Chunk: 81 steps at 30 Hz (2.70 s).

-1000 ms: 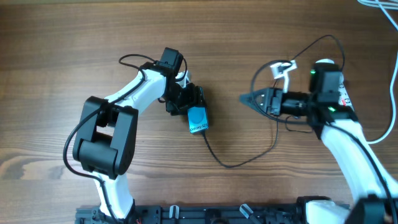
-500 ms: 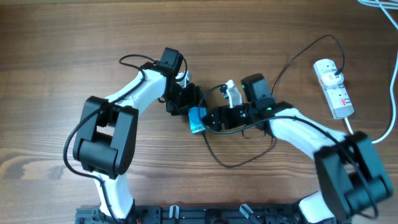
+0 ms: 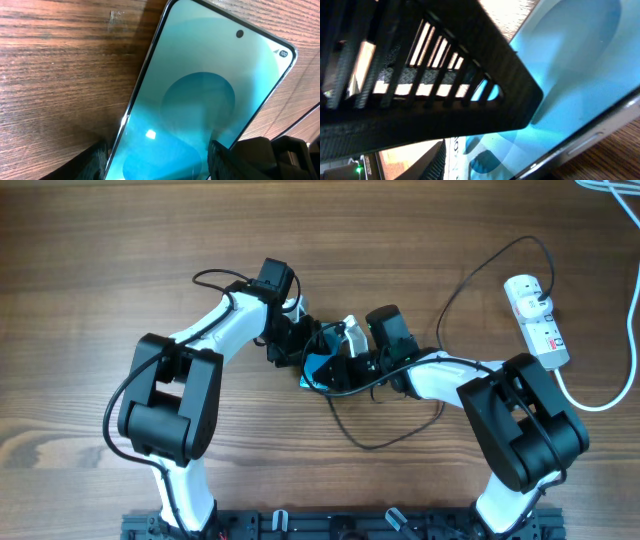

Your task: Plug charger to phone and switch on socket

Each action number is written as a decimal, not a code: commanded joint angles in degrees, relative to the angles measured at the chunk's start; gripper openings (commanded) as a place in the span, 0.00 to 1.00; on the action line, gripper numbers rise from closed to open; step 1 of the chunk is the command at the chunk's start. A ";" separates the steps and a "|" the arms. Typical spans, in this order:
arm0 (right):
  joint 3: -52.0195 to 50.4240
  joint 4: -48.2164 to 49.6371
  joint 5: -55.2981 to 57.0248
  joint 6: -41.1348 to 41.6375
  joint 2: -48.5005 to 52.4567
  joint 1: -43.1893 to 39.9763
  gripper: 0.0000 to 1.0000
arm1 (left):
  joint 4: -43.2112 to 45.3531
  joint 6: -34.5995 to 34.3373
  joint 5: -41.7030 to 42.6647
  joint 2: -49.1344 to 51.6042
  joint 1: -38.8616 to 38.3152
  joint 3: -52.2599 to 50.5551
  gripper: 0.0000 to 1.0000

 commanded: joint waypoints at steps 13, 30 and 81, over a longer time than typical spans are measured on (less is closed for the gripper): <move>-0.22 3.93 -2.47 4.92 0.70 -0.31 0.04 | 0.83 0.92 -0.07 0.90 1.42 -1.05 1.00; -0.22 62.16 -32.83 57.46 -0.17 -6.21 0.04 | 9.07 15.91 46.34 -21.64 12.70 -1.05 0.86; -0.22 68.35 -22.21 66.60 -0.17 -6.16 0.04 | 17.59 15.67 55.58 -23.15 12.35 -1.05 0.04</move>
